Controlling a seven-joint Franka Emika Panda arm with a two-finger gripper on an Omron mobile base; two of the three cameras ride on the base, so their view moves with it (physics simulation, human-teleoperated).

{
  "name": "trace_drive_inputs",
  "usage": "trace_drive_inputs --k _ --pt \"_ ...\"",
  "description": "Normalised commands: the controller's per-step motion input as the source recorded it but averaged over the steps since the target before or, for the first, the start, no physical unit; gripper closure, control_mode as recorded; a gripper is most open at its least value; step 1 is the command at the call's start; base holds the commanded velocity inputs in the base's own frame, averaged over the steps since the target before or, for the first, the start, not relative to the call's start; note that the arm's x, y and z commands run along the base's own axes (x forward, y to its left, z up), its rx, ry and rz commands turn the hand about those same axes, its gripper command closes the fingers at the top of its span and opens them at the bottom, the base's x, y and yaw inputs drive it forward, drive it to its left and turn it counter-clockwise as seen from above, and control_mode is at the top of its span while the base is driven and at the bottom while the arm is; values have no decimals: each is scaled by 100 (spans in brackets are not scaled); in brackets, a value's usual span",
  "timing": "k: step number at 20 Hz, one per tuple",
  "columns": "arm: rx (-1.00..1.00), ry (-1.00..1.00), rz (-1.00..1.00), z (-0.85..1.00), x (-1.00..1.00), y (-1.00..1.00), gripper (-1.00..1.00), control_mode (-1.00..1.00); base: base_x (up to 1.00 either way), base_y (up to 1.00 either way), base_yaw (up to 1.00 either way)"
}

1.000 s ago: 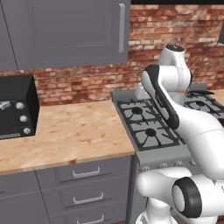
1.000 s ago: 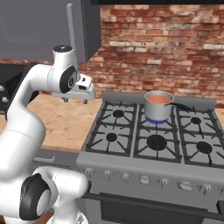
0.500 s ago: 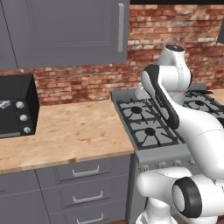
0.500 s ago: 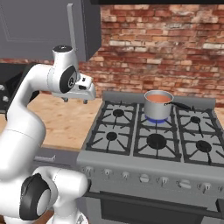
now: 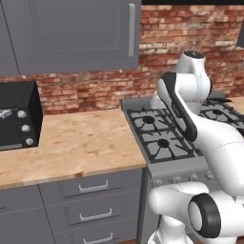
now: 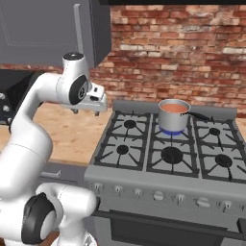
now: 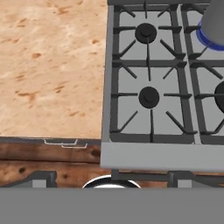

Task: Wait until the marinara sauce is simmered to a deep red color and then turn off the stove.

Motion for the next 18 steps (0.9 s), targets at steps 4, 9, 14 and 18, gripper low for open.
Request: trace_drive_inputs --k 4,9,14,18 --pt "6 -6 3 -34 -11 -87 -100 -100 0 0 0" --pt "6 -10 2 -50 -5 -94 -100 -100 0 0 0" --pt "6 -13 1 -38 0 -94 -100 -100 0 0 0" --pt "7 -16 0 -32 0 -94 -100 -100 0 0 0"
